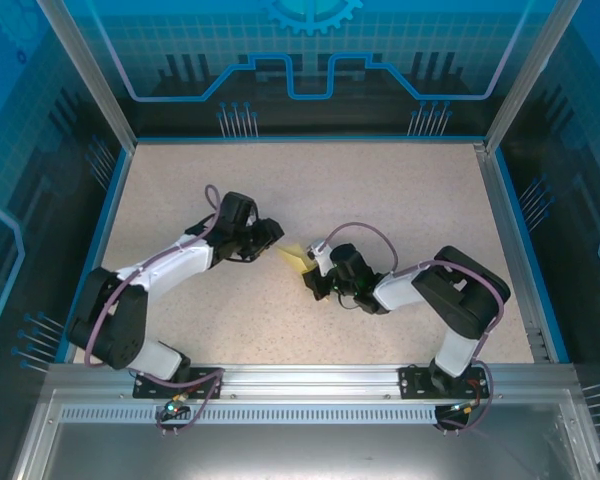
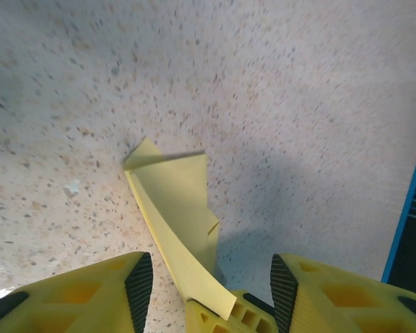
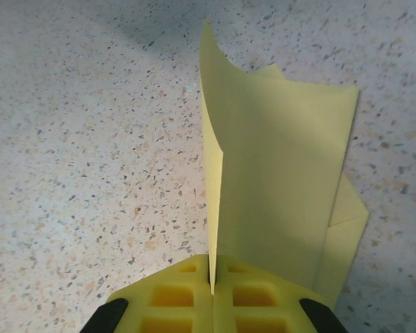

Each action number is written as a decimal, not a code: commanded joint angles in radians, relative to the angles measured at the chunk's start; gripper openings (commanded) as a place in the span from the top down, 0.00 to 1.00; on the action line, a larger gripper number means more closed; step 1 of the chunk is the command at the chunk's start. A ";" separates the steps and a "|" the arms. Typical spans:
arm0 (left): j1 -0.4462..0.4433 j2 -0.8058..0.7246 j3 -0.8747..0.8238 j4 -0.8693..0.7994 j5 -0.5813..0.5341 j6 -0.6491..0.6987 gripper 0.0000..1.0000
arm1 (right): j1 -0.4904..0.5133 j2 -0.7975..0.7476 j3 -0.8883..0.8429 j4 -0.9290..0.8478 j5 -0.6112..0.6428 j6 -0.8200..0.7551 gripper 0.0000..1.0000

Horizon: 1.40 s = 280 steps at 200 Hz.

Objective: Fold a paper plane with a square sheet of paper (pick it up from the middle)
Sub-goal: Fold the wing for the fifth time at the center of the table.

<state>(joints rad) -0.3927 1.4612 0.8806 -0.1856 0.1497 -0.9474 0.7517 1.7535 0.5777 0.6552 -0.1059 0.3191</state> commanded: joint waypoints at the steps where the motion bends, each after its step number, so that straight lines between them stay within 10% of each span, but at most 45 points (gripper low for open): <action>1: 0.007 -0.026 -0.062 0.028 -0.011 0.029 0.47 | -0.031 0.021 0.018 0.045 -0.137 0.120 0.98; 280: -0.083 0.188 -0.187 0.499 0.166 0.120 0.62 | -0.174 0.156 0.075 0.034 -0.384 0.466 0.98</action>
<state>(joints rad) -0.4683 1.6249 0.6872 0.2871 0.2867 -0.8570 0.5945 1.8847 0.6327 0.7139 -0.4690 0.7715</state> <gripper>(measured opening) 0.383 0.041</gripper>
